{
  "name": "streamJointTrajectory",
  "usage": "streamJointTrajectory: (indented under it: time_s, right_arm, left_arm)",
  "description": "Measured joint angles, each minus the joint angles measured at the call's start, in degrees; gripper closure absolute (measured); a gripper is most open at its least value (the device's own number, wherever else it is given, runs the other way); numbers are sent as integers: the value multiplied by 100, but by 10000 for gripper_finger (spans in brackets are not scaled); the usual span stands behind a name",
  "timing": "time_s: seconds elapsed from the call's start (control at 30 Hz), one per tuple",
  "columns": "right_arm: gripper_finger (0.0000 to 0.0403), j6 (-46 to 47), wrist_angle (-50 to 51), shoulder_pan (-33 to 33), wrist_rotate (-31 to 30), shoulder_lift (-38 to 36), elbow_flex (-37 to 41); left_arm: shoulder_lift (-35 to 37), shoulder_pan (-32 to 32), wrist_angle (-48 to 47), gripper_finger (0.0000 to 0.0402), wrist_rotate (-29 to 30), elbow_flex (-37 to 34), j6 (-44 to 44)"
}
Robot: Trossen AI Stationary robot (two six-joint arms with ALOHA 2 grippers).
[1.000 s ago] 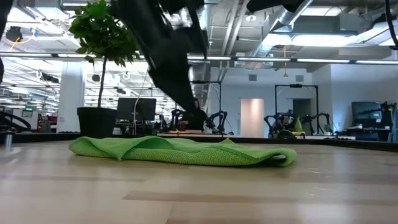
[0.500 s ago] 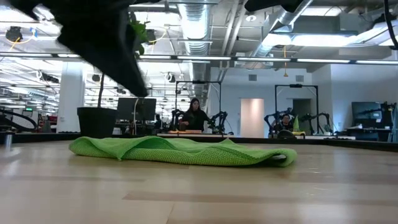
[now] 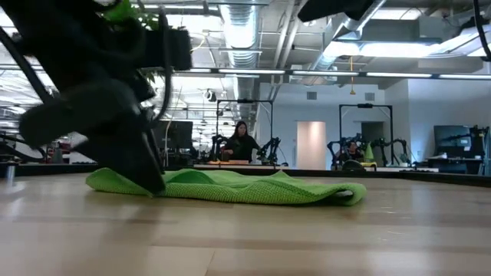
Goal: Fold microfiber towels
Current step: Fold the green towel
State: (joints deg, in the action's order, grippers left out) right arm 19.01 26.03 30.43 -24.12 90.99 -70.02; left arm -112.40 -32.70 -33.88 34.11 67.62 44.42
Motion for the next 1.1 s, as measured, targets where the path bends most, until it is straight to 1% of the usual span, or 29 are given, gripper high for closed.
streamJointTrajectory:
  time_s: [0.07,0.27,0.57,0.63,0.7,0.8,0.87,1.1]
  right_arm:
    - [159,-1,85,-19,11,42,20]
    - [159,-5,95,-96,3,25,11]
    - [159,-131,94,-144,2,25,11]
    - [159,-169,93,-144,2,25,11]
    - [159,-274,93,-144,2,25,10]
    - [159,-300,93,-153,4,25,11]
    - [159,-300,93,-170,10,25,10]
    - [159,-300,45,-282,8,25,9]
  left_arm:
    - [-10,6,-191,251,-33,-7,41]
    - [-89,15,-253,251,-142,14,280]
    - [-100,13,-244,254,-180,10,228]
    - [-100,15,-238,267,-214,11,260]
    - [-113,15,-243,293,-213,43,241]
    - [-132,18,-300,351,-295,155,76]
    - [-144,21,-510,387,-337,276,-49]
    - [-144,19,-1608,399,-295,923,-92]
